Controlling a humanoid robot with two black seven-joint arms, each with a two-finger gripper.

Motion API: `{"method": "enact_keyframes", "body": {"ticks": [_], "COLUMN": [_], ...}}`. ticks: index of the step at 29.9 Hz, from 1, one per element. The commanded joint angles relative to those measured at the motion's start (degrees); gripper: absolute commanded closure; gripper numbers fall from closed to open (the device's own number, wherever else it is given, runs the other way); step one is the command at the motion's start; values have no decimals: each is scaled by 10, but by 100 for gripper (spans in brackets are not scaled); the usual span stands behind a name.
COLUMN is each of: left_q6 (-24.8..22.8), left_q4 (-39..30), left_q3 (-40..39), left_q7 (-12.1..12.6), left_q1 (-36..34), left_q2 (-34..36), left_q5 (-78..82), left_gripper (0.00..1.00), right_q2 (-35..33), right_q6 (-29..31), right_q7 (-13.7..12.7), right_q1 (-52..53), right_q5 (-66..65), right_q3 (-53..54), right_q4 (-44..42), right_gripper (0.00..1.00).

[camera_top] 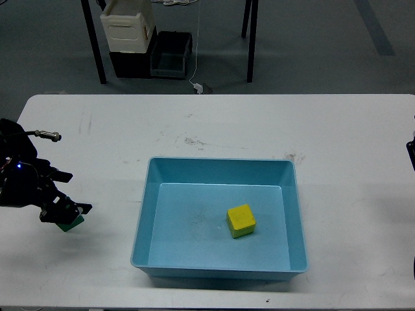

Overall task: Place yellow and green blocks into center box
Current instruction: 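Lower the left gripper onto the green cube, then close the left gripper around the green cube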

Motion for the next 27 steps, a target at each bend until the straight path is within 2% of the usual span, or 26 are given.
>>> {"method": "enact_keyframes", "body": {"ticks": [1,8,19,27], "left_q6": [0,0,0,0], "left_q4": [31,60,115,117], "left_q3": [12,45,52,53], "left_q7": [0,0,0,0], "left_q1": [1,0,2,4], "left_q2": [-12,-15,-43,-58], "left_q5": [14,14,14,14], "left_gripper": [1,1,1,1], "right_q2": [0,0,0,0], "right_q6": [-1,0,2,2], "right_q7": [0,0,4,4], "right_q1": [0,0,-4,-8], "right_q5": [0,0,0,0], "right_q3": [1,1,0,2], "right_q4": [-1,-1,0,0], "right_gripper": [0,0,0,0]}}
